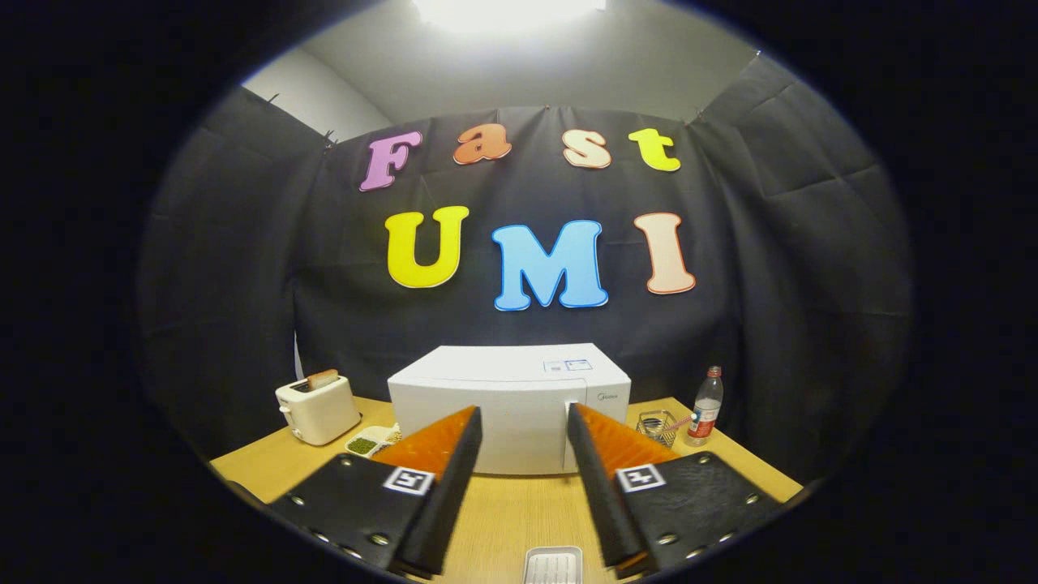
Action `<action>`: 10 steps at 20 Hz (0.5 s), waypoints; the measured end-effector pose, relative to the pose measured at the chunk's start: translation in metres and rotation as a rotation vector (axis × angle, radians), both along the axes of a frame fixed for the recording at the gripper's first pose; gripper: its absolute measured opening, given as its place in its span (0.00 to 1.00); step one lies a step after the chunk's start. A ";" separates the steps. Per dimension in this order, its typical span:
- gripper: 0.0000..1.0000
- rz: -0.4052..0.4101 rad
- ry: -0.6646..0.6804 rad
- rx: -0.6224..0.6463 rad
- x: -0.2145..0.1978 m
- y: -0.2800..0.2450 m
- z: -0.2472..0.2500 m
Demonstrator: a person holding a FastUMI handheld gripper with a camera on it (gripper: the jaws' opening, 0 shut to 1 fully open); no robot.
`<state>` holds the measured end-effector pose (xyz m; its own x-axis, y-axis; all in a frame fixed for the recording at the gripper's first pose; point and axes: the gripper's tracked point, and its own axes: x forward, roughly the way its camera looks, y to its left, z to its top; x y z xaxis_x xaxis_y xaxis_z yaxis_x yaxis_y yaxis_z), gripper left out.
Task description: Open the microwave, put the food inside, and close the microwave door.
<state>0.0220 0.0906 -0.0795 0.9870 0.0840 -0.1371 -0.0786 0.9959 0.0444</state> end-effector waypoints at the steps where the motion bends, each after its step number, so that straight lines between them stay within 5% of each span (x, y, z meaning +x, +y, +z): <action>1: 0.82 -0.025 -0.005 -0.010 -0.009 -0.006 0.003; 2: 0.97 -0.043 -0.011 -0.015 -0.012 -0.011 0.003; 10: 0.97 -0.060 -0.012 0.004 -0.037 -0.032 0.007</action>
